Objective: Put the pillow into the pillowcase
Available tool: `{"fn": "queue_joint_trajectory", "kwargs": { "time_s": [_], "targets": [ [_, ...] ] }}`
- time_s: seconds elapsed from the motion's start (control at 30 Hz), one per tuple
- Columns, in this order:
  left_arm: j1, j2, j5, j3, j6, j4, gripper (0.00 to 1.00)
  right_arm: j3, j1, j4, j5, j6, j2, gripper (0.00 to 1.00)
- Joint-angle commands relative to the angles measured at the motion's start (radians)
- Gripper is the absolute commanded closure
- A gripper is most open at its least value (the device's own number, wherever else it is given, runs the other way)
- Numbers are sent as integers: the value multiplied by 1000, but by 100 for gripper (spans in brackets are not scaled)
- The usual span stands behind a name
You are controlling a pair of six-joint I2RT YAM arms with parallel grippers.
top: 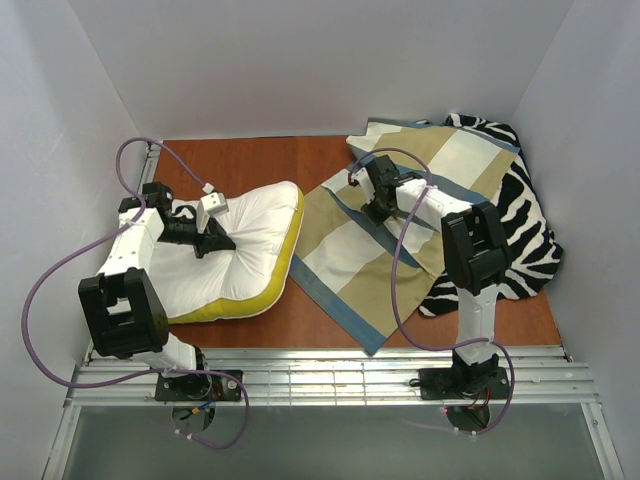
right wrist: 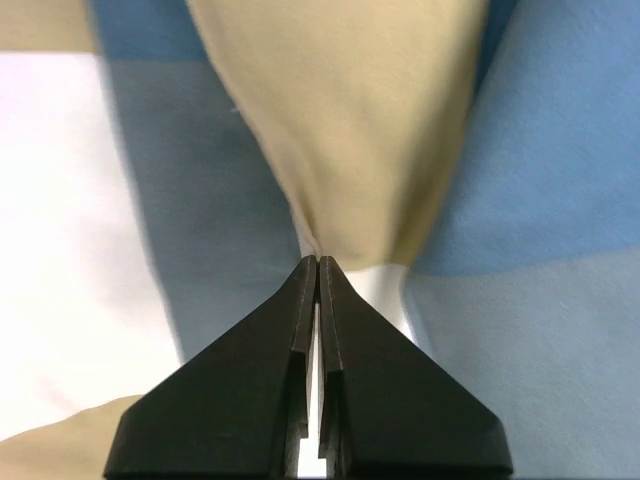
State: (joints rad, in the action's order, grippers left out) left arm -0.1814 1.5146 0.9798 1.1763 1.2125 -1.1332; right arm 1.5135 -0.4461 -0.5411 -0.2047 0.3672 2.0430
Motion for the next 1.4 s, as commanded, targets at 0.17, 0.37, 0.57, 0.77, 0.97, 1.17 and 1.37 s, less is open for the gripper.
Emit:
{"fn": "queue_joint_trajectory", "kwargs": {
  "time_s": [0.17,0.37,0.57,0.77,0.97,1.17,1.37],
  "targets": [
    [209,-123,-4,-43,92,-111,100,111,3,-23,309,-74,-145,99],
    [424,-64,-23,-2,-148,58,100,143,24,-23,358,-108,-194,99],
    [513,82,-96,106,-292,151,100,137,40,-16,407,-148,-250,99],
    [582,266,-102,247,-482,262,100,97,40,7,458,-169,-317,99],
    [646,367,-80,327,-645,412,100,36,43,23,498,-178,-356,99],
    [660,395,-30,347,-866,650,100,-28,43,50,492,-180,-379,99],
    [698,465,-174,347,-1021,817,100,-42,43,55,528,-205,-385,99]
  ]
}}
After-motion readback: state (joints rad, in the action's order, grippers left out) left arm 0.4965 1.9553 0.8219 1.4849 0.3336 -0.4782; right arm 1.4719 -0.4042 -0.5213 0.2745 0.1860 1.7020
